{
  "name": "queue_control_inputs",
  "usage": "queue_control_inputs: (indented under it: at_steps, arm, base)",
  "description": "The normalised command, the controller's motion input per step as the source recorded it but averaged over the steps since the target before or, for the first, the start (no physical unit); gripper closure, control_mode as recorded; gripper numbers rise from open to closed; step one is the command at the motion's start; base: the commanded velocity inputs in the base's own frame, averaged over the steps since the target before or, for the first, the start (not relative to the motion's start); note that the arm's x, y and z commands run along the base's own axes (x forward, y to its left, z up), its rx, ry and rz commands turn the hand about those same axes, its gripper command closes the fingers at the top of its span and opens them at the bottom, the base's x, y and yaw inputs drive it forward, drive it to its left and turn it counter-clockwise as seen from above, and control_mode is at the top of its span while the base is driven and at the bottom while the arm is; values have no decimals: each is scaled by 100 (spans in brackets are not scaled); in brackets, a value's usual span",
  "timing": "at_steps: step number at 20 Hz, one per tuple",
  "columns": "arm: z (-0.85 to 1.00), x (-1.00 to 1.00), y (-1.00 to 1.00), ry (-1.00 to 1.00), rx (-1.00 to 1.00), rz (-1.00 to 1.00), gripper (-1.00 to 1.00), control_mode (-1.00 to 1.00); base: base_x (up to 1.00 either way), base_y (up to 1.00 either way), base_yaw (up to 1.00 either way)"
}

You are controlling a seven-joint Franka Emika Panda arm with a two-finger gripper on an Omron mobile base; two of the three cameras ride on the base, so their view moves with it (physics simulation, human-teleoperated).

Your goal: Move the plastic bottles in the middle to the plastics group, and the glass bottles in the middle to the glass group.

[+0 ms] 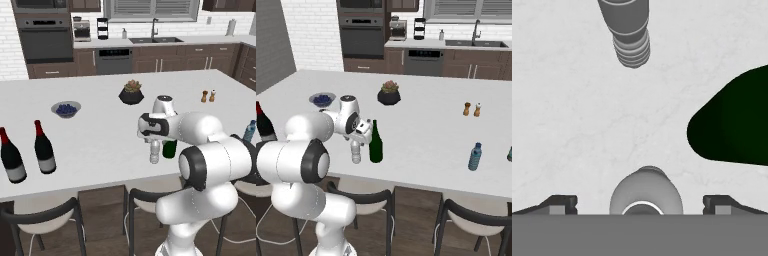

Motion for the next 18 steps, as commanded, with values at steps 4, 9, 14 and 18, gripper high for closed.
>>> queue_control_inputs:
  at_steps: [4, 9, 14, 18]
  arm:
    - [0, 0, 0, 0, 0, 0, 100, -100]
    - [0, -2, 0, -1, 0, 0, 100, -100]
    - [17, -35, 14, -8, 0, 1, 100, -100]
    - [38, -62, 17, -8, 0, 1, 100, -100]
  base:
    - [0, 0, 0]
    - [0, 0, 0]
    - [0, 0, 0]
    - [0, 0, 0]
